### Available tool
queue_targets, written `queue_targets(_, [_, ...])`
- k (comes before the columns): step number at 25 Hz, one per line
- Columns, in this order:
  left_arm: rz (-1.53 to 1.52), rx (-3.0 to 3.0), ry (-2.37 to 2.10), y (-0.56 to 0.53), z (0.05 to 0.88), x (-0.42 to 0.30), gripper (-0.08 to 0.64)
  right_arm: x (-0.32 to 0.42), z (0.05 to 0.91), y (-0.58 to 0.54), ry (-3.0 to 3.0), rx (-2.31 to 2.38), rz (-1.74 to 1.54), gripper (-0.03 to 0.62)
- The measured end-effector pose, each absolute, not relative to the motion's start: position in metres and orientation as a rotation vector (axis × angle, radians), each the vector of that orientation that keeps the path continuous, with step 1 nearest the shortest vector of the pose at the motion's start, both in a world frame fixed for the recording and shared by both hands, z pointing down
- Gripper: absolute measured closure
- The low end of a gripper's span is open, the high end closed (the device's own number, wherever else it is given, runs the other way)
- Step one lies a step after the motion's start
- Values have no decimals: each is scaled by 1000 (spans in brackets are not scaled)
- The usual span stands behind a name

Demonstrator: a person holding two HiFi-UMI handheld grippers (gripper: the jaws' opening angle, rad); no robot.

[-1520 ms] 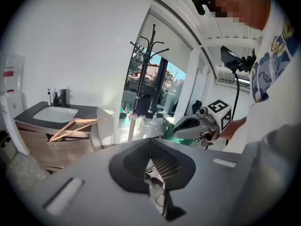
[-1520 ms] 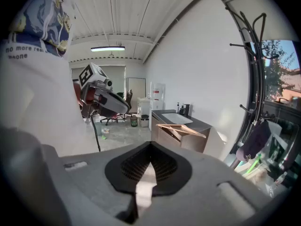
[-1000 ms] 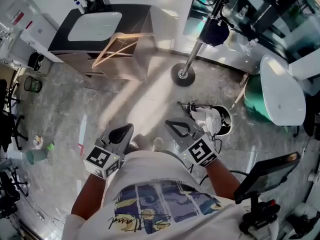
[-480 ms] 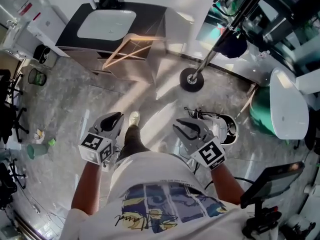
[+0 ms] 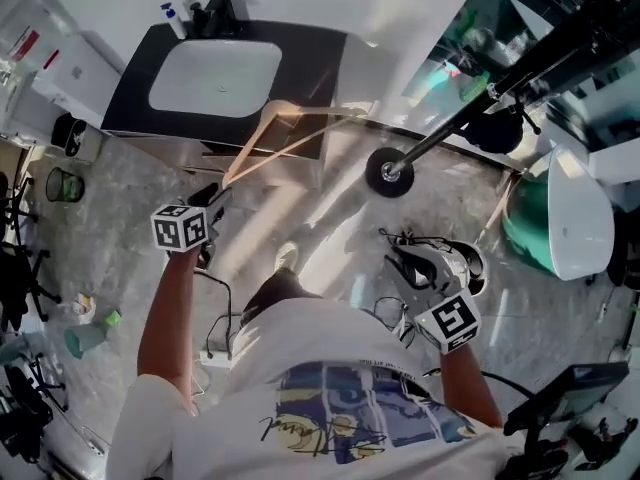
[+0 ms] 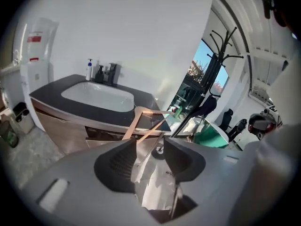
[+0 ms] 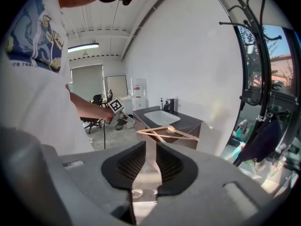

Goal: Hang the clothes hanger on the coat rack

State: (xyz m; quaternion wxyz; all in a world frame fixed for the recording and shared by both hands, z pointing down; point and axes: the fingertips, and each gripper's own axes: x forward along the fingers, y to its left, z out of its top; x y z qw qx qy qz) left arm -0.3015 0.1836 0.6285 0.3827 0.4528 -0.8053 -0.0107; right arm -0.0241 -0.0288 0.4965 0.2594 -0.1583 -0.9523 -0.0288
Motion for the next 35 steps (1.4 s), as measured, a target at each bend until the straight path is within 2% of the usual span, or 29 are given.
queue_targets(6, [20, 1193, -1892, 163, 693, -361, 306, -76, 498, -10, -2555, -326, -71, 522])
queue_targets(11, [102, 1233, -1768, 139, 727, -376, 287, -104, 494, 7, -2541, -266, -86, 522])
queue_targets(18, [-145, 1245, -1521, 117, 762, -364, 270, -95, 505, 6, -2508, -135, -32, 523])
queue_targets(19, [-197, 1242, -1489, 114, 764, -362, 278, -93, 506, 4, -2502, -116, -30, 523])
queue_targets(22, [-346, 1241, -1382, 105, 767, -355, 363, -89, 507, -1, -2493, -72, -18, 523])
queue_targets(24, [-426, 1261, -1314, 98, 764, -348, 476, -88, 507, -2, -2491, -52, -10, 523])
queue_targets(26, [-483, 1291, -1266, 91, 757, -340, 529, -86, 507, -2, -2489, -39, -3, 523])
queue_targets(29, [-479, 1355, -1290, 85, 744, -336, 544, -82, 511, -2, -2485, -28, 1, 523])
queue_targets(35, [-247, 1519, -1392, 72, 709, -335, 558, -88, 515, -3, -2504, -25, 5, 523])
